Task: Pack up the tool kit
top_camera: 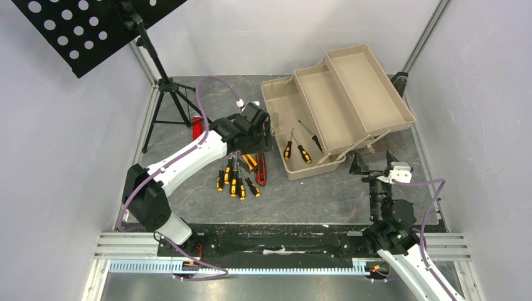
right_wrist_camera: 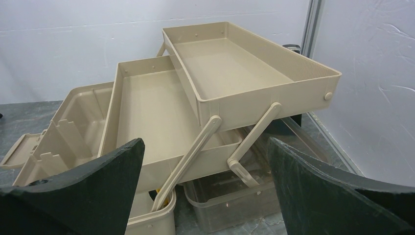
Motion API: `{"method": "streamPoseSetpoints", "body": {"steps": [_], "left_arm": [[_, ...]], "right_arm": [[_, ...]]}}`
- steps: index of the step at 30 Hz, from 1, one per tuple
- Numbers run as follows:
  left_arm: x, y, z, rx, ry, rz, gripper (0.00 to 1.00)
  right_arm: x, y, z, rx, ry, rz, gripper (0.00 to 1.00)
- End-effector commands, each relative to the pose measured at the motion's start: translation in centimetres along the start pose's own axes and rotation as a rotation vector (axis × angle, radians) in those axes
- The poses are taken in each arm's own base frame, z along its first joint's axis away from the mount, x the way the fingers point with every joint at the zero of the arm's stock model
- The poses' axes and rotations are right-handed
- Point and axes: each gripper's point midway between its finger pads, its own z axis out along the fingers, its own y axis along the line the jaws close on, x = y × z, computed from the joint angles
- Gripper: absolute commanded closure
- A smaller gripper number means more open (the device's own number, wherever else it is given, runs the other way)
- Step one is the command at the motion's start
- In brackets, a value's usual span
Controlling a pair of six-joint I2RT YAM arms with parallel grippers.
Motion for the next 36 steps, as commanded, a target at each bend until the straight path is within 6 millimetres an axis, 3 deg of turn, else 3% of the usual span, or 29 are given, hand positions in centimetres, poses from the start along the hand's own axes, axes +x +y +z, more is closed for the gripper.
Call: {"method": "streamPoseSetpoints", "body": {"steps": [1,5,8,13,18,24,36], "left_arm": [[3.3,3.8,-0.5,-0.111,0.061,-0.009,0.3],[4.9,6.7,-0.2,-0.204,0.073,-0.033,0.3],[4.8,9.1,-0.5,-0.256,0.068,-0.062,0.32],[4.0,15.1,-1.4,-0.36,0.025,-0.159,0.35],[4.9,19.6,-1.4,-0.404,0.055,-0.224,0.36],[6.8,21.3,0.6,-0.376,0.128,-0.273,0.38],[10.0,21.0,4.2,-0.319,0.255,-0.299,0.38]], "right_arm": [[-0.8,0.0,0.0,0.003,-0.033,0.024,0.02],[-0.8,0.0,0.0,0.002,-0.032,0.024,0.02],[-0.7,0.0,0.0,0.001,-0.031,0.024,0.02],[-0.8,-0.1,0.0,0.006,-0.031,0.023,0.02],[-0.7,-0.1,0.0,0.008,-0.031,0.023,0.02],[-0.7,-0.1,0.0,0.006,-0.029,0.02,0.02],[-0.7,0.0,0.0,0.006,-0.029,0.02,0.02]]}}
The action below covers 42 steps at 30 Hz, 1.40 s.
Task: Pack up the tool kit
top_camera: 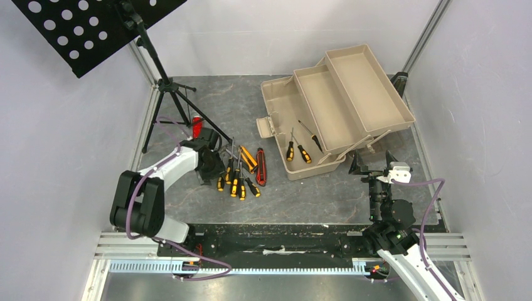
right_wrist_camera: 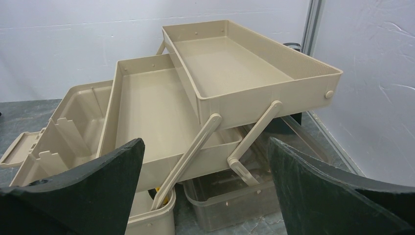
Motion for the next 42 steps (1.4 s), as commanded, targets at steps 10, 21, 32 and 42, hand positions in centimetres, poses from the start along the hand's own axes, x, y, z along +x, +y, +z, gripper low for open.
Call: {"method": "streamPoseSetpoints", "body": {"steps": [10,21,32,42], "left_arm": [[1.0,-1.1,1.6,0.071,0.043,0.015,0.72],[-2.8,-6.6,-6.5,0.379,-0.13,-0.044,0.95],[-3.1,-17.2,-15.3,0.765,-0.231,0.0,0.96],[-0.9,-27.0,-16.2,0.905,-0.189,0.09,0.95]], "right_arm": [[-0.9,0.1,0.1,0.001,-0.031,0.022,0.02],[-1.0,0.1,0.1,-0.002,-0.037,0.029,0.02],[-1.1,0.1,0.0,-0.003,-0.04,0.031,0.02],[-1.0,0.0,0.0,0.004,-0.037,0.027,0.02]]}}
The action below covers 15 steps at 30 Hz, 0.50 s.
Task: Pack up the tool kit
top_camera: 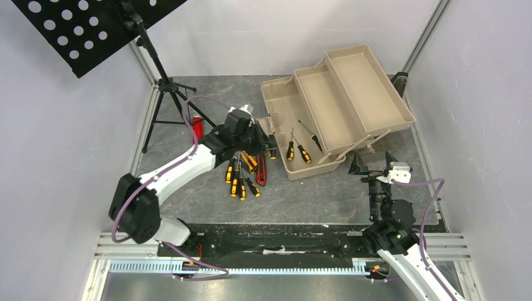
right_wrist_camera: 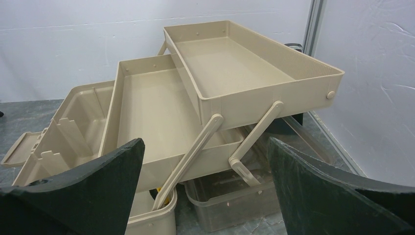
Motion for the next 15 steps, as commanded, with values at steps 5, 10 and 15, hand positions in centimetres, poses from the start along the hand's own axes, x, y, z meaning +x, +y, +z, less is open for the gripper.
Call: {"method": "streamPoseSetpoints", "body": {"steps": [5,10,15], "left_arm": [[-0.1,-8.1,5.5,0.141,0.015,-0.01,0.95],[1.2,-8.0,9.0,0.088,0.062,0.003,0.9],[1.6,-7.4,10.6,0.046,0.078,0.019,0.75]], "right_arm": [[-0.8,-0.2,0.0,0.012,-0.032,0.02,0.02],[-0.7,-0.3,0.0,0.018,-0.029,0.017,0.02],[-0.7,-0.3,0.0,0.018,-0.028,0.017,0.02]]}}
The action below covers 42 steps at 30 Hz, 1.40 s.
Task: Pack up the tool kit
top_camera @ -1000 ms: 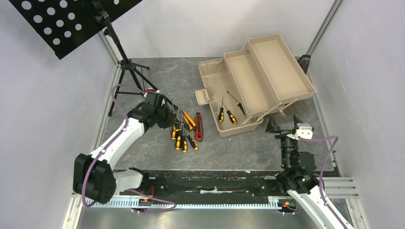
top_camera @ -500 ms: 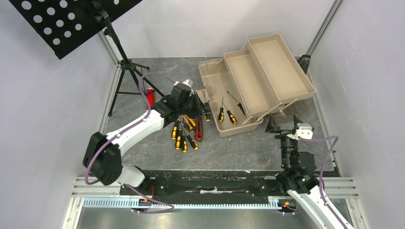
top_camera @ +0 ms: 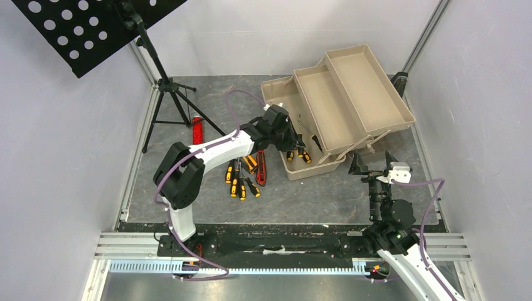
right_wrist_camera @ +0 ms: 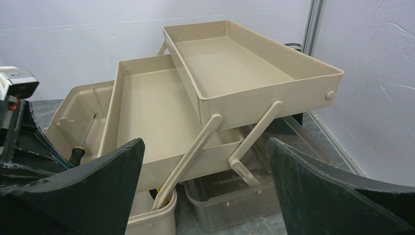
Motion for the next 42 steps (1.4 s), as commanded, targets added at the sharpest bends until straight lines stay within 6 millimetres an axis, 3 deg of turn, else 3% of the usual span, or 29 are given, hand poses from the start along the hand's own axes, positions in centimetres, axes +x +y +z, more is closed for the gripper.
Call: {"method": "streamPoseSetpoints", "body": {"steps": [1,6,10,15,22,32,37,42], "left_arm": [[-1.3,-2.0,0.1,0.026,-0.031,-0.007,0.7],[-1.3,-1.9,-0.6,0.014,-0.031,0.027,0.39],[-1.7,-1.6,-2.2,-0.014,-0.053,0.073,0.28],[-2.4,-0.5,-4.8,-0.078,-0.09,0.13,0.2],[-2.9,2.7,-9.2,-0.219,-0.121,0.199,0.19],[-2.2,12.7,-15.5,-0.514,-0.123,0.211,0.21],[-2.7,17.0,-17.1,-0.612,-0.13,0.181,0.23],[-3.3,20.1,-16.8,-0.679,-0.099,0.175,0.25]], "right_arm": [[-0.7,-0.3,0.0,0.019,-0.028,0.017,0.02],[-0.7,-0.4,0.0,0.021,-0.028,0.016,0.02],[-0.8,-0.4,0.0,0.021,-0.03,0.017,0.02],[-0.7,-0.3,0.0,0.019,-0.03,0.017,0.02],[-0.7,-0.3,0.0,0.019,-0.029,0.017,0.02],[-0.6,-0.2,0.0,0.015,-0.029,0.019,0.02],[-0.7,-0.1,0.0,0.01,-0.032,0.021,0.02],[-0.7,-0.1,0.0,0.008,-0.032,0.021,0.02]]}}
